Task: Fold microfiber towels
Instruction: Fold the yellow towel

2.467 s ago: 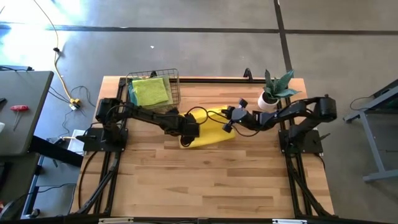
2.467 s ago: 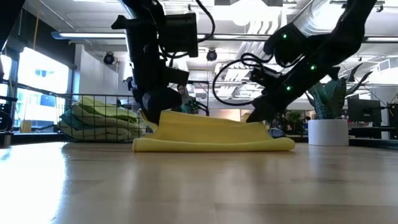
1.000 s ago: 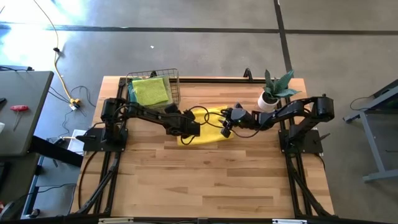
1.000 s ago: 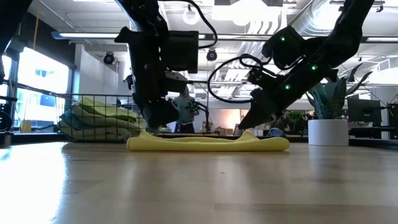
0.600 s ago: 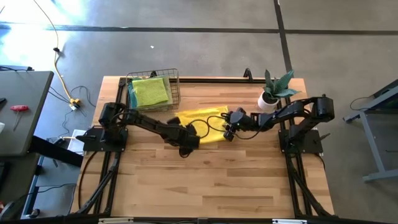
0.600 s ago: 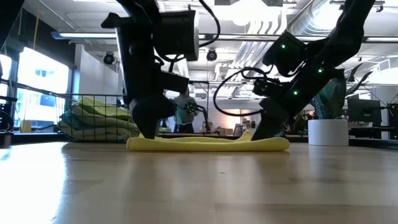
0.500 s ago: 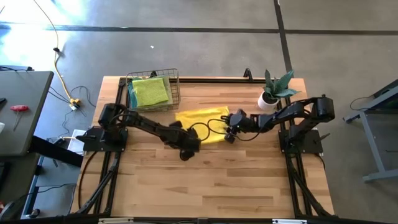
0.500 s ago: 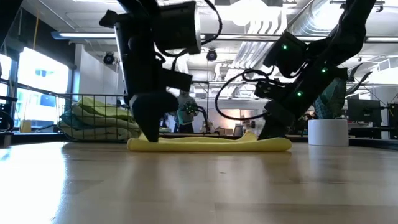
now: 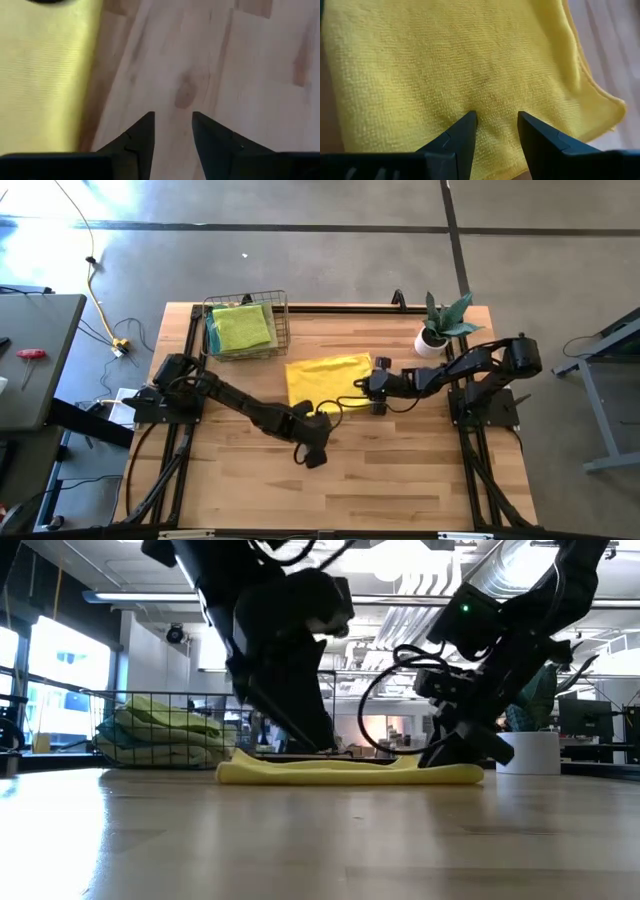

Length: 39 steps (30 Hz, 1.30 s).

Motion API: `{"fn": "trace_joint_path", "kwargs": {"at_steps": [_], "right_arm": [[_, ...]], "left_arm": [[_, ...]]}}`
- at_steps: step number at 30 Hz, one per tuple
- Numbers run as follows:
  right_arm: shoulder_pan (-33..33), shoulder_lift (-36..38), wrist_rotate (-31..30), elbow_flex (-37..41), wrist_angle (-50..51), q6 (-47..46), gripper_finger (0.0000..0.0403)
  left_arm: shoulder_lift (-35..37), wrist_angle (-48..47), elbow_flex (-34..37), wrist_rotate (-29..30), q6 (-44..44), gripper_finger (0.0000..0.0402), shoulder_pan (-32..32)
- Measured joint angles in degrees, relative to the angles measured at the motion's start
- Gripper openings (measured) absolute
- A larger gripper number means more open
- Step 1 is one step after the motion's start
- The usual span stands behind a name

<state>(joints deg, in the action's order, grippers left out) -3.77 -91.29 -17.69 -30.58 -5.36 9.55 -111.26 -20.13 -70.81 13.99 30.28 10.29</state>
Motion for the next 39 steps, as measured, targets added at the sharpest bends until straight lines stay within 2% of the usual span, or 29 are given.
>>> {"fn": "trace_joint_path", "kwargs": {"at_steps": [5,8,12,14,19,22,27,33,37,39], "right_arm": [[1.1,2.2,-3.4,0.3,0.7,1.5,0.0142],[2.0,5.1,-0.9,0.4,-0.1,-2.2,0.0142],[2.1,6.3,6.0,0.3,-2.2,-10.8,0.0142],[2.1,5.8,8.3,0.3,-2.8,-14.0,0.0142],[2.1,3.7,10.8,0.5,-0.2,-18.5,0.0142],[2.1,3.2,12.2,0.3,3.1,-18.7,0.0142],[2.1,3.4,11.9,0.2,6.2,-18.0,0.0142],[2.1,4.5,11.8,0.4,6.8,-14.0,0.0142],[2.1,5.9,11.8,-0.1,8.3,-13.5,0.0142],[2.0,7.3,11.9,-0.7,10.6,-13.0,0.0142]], "left_arm": [[0.0,-5.9,-0.4,10.0,-3.3,0.0119,-0.9],[0.0,-9.7,-0.4,13.0,-4.9,0.0119,-3.1],[0.0,-11.4,0.2,13.1,-8.1,0.0119,-7.3],[0.0,-10.3,1.4,12.0,-8.9,0.0119,-9.9],[0.4,-3.6,6.1,1.8,-8.3,0.0119,-15.4],[0.6,-1.5,8.4,-2.1,-5.5,0.0119,-16.7],[0.6,-0.1,9.2,-2.8,-0.2,0.0119,-14.4],[0.0,11.7,9.5,-4.6,7.9,0.0119,-7.5],[-0.3,16.8,9.7,-1.0,7.9,0.0119,-4.3],[-0.3,15.9,8.8,0.7,6.1,0.0119,-3.6]]}}
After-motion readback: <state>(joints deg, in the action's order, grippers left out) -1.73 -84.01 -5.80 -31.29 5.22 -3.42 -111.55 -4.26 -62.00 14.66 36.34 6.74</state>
